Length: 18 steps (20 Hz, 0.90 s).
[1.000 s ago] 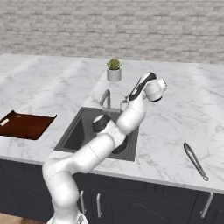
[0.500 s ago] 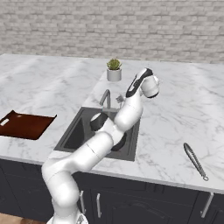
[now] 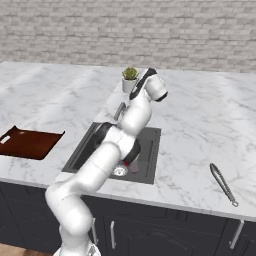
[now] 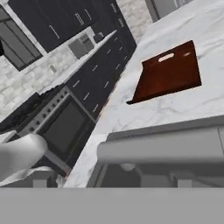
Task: Pick up all produce items and place them in the sink. Turn on the sink faucet to wash them. Then turn the sink off and put them in the tray.
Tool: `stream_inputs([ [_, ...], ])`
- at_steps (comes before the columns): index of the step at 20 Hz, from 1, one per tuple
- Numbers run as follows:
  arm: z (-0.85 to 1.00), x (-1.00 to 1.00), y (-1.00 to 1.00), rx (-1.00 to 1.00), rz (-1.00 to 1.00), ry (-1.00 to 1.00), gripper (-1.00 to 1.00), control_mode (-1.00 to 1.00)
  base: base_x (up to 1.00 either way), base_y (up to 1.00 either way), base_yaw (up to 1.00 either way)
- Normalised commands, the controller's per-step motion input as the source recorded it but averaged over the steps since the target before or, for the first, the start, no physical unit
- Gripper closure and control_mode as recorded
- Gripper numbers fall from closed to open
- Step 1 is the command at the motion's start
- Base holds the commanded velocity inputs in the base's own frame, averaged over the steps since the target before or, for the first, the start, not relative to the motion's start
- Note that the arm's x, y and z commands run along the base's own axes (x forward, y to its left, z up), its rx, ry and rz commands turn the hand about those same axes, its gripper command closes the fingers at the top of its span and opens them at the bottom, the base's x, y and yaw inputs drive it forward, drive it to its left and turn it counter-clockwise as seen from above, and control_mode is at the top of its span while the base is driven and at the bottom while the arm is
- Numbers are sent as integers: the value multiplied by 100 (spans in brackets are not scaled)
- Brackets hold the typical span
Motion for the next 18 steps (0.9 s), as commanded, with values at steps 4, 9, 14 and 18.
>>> stream_inputs([
  [4, 17, -100, 2, -12, 0, -19, -100, -100, 0, 0, 0],
  [9, 21, -100, 1, -13, 0, -25, -100, -100, 0, 0, 0],
  [14, 33, -100, 0, -9, -1, -31, -100, -100, 0, 0, 0],
  [18, 28, -100, 0, -5, -5, -27, -100, -100, 0, 0, 0],
])
